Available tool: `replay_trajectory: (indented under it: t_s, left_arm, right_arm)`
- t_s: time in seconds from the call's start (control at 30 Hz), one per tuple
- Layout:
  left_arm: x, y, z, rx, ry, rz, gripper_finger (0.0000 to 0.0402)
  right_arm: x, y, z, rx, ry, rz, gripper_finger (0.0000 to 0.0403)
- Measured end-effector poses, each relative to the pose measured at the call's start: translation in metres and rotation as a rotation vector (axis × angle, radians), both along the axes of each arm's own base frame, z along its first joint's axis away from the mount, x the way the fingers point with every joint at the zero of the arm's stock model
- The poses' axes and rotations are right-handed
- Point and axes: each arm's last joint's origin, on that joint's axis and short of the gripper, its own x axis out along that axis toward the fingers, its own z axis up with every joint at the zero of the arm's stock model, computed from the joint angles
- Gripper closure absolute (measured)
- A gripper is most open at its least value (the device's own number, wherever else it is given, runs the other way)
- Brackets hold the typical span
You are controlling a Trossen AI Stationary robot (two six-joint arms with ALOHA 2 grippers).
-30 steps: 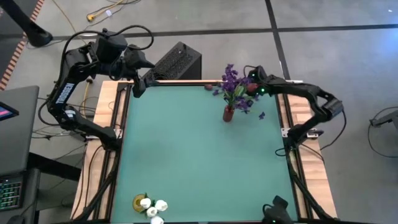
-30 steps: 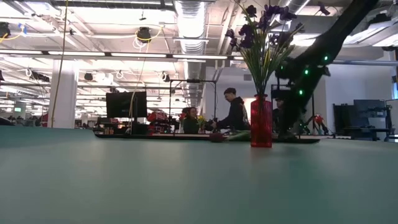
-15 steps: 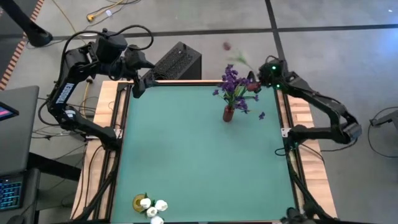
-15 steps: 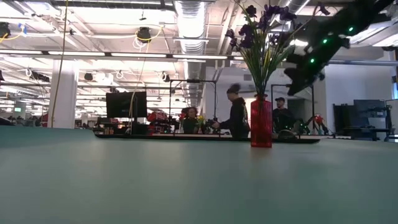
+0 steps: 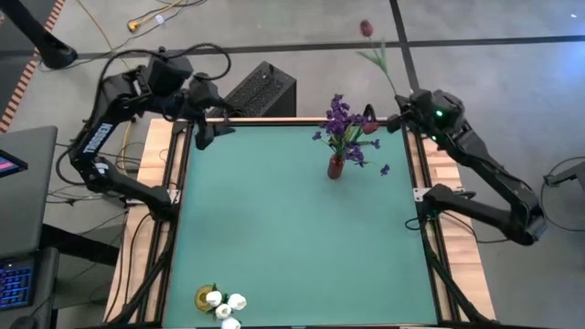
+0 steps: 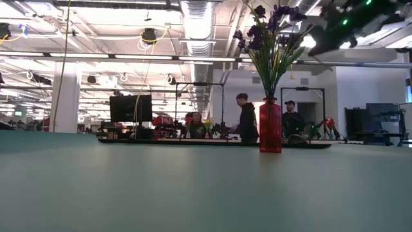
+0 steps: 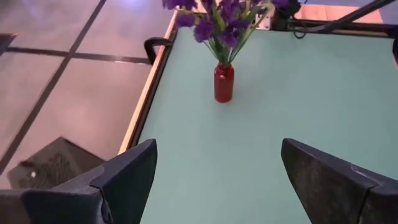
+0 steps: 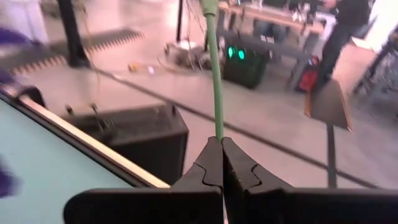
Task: Sort flowers into vase by color
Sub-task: Put the red flowers into the red vase
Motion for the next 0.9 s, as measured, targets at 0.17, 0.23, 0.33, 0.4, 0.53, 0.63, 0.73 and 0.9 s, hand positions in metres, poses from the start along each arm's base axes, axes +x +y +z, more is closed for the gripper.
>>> replay_trajectory:
  t_s: [0.17,0.23,0.33,0.4,0.53,0.63,0.73,0.9]
  left_arm:
    - [0.01,0.005,-0.028,0.025,-0.019,-0.018,0.0069]
    - [0.01,0.005,-0.04,0.035,-0.042,-0.022,0.0069]
    - [0.01,0.004,-0.058,0.048,-0.093,-0.043,0.0069]
    - [0.011,0.004,-0.071,0.043,-0.141,-0.07,0.0069]
    - [0.014,0.002,-0.094,0.008,-0.273,-0.158,0.0069]
    - [0.018,0.0,-0.109,-0.02,-0.373,-0.233,0.0069]
    - [0.025,-0.004,-0.124,-0.031,-0.452,-0.285,0.0069]
    - [0.039,-0.016,-0.141,-0.011,-0.55,-0.388,0.0069]
  right_arm:
    - [-0.007,0.026,0.013,-0.075,-0.072,0.07,0.0385]
    - [-0.01,0.035,0.018,-0.099,-0.103,0.097,0.0385]
    - [-0.015,0.048,0.023,-0.128,-0.153,0.14,0.0385]
    - [-0.017,0.056,0.026,-0.133,-0.195,0.188,0.0385]
    - [-0.019,0.073,0.03,-0.122,-0.29,0.351,0.0385]
    - [-0.02,0.085,0.032,-0.092,-0.354,0.467,0.0385]
    - [-0.02,0.096,0.034,-0.047,-0.416,0.598,0.0385]
    - [-0.016,0.112,0.035,0.033,-0.473,0.809,0.0385]
